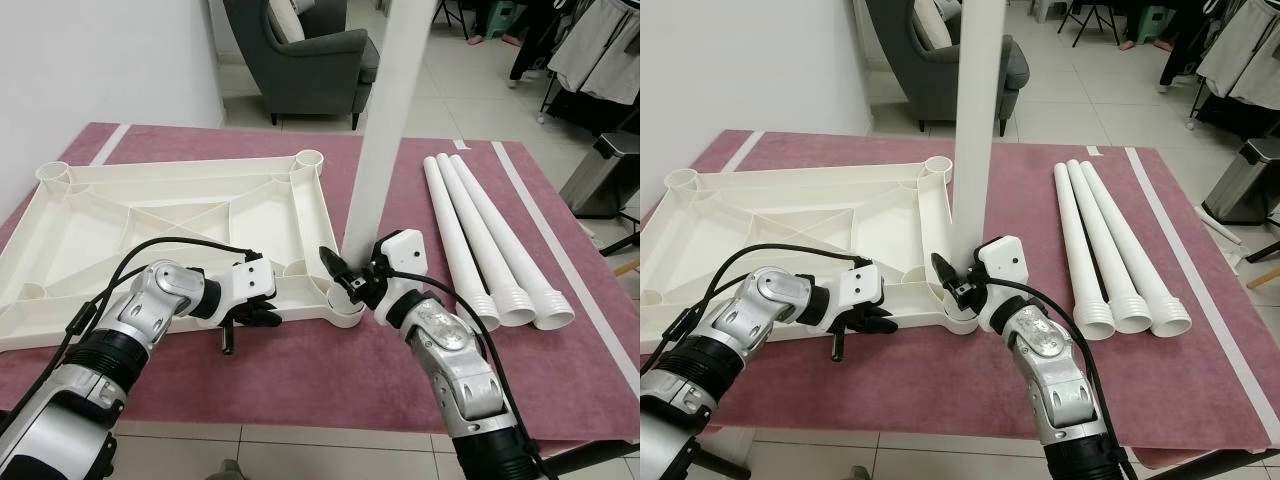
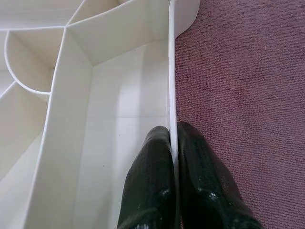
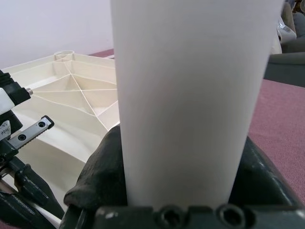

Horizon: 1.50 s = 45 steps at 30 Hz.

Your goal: Building children table

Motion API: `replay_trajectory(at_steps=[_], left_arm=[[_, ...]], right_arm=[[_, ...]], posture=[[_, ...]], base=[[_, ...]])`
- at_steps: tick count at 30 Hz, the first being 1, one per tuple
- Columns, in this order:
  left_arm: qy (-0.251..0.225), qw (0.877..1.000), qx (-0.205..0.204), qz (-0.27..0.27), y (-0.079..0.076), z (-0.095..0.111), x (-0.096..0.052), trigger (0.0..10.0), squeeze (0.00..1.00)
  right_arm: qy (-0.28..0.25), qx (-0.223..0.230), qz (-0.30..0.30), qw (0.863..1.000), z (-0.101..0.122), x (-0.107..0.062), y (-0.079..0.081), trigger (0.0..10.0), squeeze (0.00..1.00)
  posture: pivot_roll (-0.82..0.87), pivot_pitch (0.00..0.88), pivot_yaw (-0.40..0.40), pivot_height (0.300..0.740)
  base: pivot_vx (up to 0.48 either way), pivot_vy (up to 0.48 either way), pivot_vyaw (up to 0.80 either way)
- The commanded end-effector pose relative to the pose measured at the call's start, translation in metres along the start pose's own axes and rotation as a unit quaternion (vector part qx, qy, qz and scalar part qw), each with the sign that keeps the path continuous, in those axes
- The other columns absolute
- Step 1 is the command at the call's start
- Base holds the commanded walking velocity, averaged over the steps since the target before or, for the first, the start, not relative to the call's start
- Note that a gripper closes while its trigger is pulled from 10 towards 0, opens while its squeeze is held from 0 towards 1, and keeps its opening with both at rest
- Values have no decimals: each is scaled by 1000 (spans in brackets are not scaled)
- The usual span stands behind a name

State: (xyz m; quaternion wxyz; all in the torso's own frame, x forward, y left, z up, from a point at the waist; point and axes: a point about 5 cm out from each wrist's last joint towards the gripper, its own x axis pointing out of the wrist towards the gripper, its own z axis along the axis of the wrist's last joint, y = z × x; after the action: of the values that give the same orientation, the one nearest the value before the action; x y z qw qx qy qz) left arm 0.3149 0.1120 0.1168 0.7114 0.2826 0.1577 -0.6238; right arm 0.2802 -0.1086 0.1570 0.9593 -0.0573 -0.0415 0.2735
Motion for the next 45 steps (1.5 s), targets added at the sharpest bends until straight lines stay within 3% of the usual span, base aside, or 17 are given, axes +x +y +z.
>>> replay_trajectory(at_steps=[1,11,17,26,36,45], left_arm=[[-49,996,-15,67,5,6,-1,10000,0],[-50,996,-18,70,5,6,-1,10000,0],[-48,996,-18,70,5,5,-1,10000,0],[-48,996,-18,71,5,6,-1,10000,0],[-49,996,-20,73,3,6,0,10000,0],[-51,996,-22,74,3,6,1,10000,0]], right_arm=[[63,9,-7,998,-24,-3,-1,10000,0],[94,20,-8,995,-39,-10,5,10000,0],[106,46,-27,993,-55,-23,12,10000,0],[120,20,-102,987,-56,-19,-1,10000,0],[119,15,-174,977,-57,-19,2,10000,0],[133,13,-303,944,-63,-30,2,10000,0]], posture=[[80,27,27,740],[80,31,25,740],[79,34,34,740],[79,35,33,740],[78,34,25,740],[74,29,22,740]], base=[[0,0,0],[0,0,0],[0,0,0],[0,0,0],[0,0,0],[0,0,0]])
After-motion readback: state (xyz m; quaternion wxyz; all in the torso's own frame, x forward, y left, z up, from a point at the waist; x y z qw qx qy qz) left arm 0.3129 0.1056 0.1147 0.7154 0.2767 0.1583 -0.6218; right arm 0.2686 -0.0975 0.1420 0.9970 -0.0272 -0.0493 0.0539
